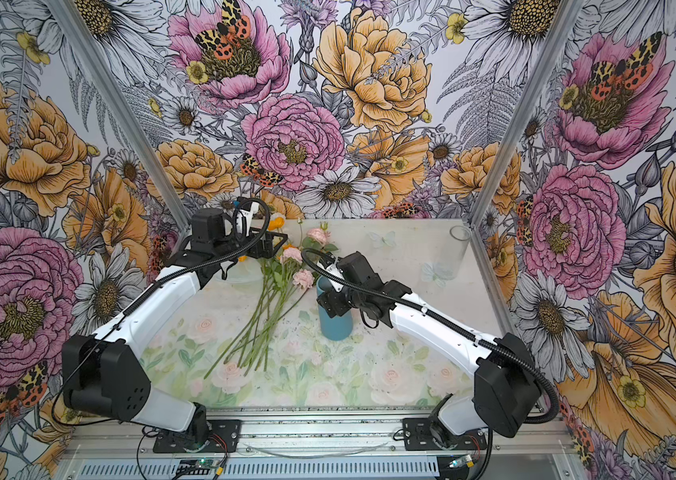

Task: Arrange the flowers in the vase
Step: 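Carry the teal vase beside the flower stems while the left gripper shifts toward the blooms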

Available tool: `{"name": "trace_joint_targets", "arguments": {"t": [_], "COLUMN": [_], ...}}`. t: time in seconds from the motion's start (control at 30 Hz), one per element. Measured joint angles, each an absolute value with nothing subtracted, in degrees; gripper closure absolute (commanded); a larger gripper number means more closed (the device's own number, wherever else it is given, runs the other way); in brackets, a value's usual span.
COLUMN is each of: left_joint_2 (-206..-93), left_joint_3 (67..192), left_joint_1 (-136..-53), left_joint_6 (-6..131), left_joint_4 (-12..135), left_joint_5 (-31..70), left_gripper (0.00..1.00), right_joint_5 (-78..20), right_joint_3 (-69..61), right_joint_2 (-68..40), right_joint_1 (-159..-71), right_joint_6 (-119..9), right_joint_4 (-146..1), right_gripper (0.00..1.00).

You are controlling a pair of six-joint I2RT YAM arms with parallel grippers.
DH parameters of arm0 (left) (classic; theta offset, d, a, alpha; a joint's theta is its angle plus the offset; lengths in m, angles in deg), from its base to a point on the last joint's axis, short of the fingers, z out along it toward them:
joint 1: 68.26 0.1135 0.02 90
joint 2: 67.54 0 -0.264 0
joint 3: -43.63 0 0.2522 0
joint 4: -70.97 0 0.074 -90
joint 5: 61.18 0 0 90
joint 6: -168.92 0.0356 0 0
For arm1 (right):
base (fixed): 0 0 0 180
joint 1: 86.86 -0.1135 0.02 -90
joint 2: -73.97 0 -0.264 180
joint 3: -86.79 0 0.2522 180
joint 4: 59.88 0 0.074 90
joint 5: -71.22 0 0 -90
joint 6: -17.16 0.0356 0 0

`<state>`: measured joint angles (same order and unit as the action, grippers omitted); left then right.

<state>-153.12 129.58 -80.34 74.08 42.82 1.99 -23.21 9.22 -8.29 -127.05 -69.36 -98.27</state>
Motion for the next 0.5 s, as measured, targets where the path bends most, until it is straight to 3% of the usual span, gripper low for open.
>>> {"name": "trace_joint_targets", "arguments": {"t": [0.5], "left_joint_2": [-153.8], "left_joint_3": [129.8], "left_joint_1": [-80.3], "left_joint_6": [73.0], "left_joint_4": [42.8], "left_joint_5": [0.6], "left_gripper": [0.01], "right_joint_5": [-22.6], "right_joint_3": [12.6], "right_joint_2": [-4.9], "right_joint_1": [-127.2], "right_joint_6": [-69.3], "right_joint_4": [-97.9], "right_gripper": [0.19]}}
